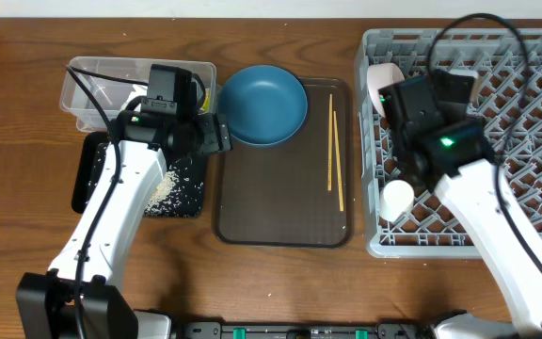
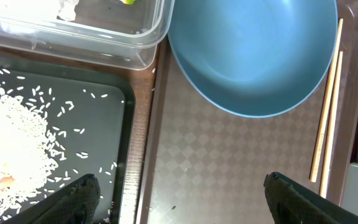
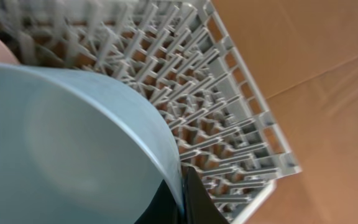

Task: Sort waste into correct bins and load items into the dishwasher rack
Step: 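Carry the light-blue bowl into the rack and release it, then reach right gripper to the blue plate rim on the tray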

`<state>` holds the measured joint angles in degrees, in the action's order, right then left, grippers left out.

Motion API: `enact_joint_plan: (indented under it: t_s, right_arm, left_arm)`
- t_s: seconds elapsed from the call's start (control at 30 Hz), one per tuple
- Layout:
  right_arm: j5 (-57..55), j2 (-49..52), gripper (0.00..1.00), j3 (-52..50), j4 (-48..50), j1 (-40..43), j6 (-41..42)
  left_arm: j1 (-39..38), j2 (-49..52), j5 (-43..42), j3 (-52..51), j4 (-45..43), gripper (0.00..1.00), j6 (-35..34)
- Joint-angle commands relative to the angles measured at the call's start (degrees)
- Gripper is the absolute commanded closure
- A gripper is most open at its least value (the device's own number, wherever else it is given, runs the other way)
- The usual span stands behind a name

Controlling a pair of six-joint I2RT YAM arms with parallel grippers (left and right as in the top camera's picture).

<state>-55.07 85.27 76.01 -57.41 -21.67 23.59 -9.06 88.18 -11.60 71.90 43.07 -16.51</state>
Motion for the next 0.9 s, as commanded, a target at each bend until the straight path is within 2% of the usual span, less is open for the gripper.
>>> enact_joint_plan:
  t_s: [0.0,0.27,0.37,0.57,0.73,0.87]
  right_arm:
    - [-6.6,3.9,0.99,0.2,0.5,0.6,-4.6]
    - [-25.2,13.1,0.99,0.2,3.9,-3.2,-14.6]
    - [-26.2,15.6,0.99,0.2,8.0,-5.1,-21.1]
    - [-26.3,20.1,0.99,0.2,13.3,-5.7,-28.4]
    - [-30.4,21.3,0.99,0.2,13.3,-5.7,-28.6]
    - [-28.5,21.3,0.99,0.2,12.8,-5.7,-28.6]
  left_arm:
    - [0.2,-1.0,0.7,-0.2,0.0,0.13,0.3]
    - [0.2,-1.0,0.7,-0.2,0.0,0.13,0.3]
    - [0.2,-1.0,0.7,-0.2,0.0,0.13,0.3]
    - [0.2,-1.0,0.7,-0.2,0.0,0.13,0.3]
    - [0.2,-1.0,0.7,-0.2,0.0,0.13,0.3]
    - [0.2,-1.0,0.7,-0.2,0.0,0.12,0.3]
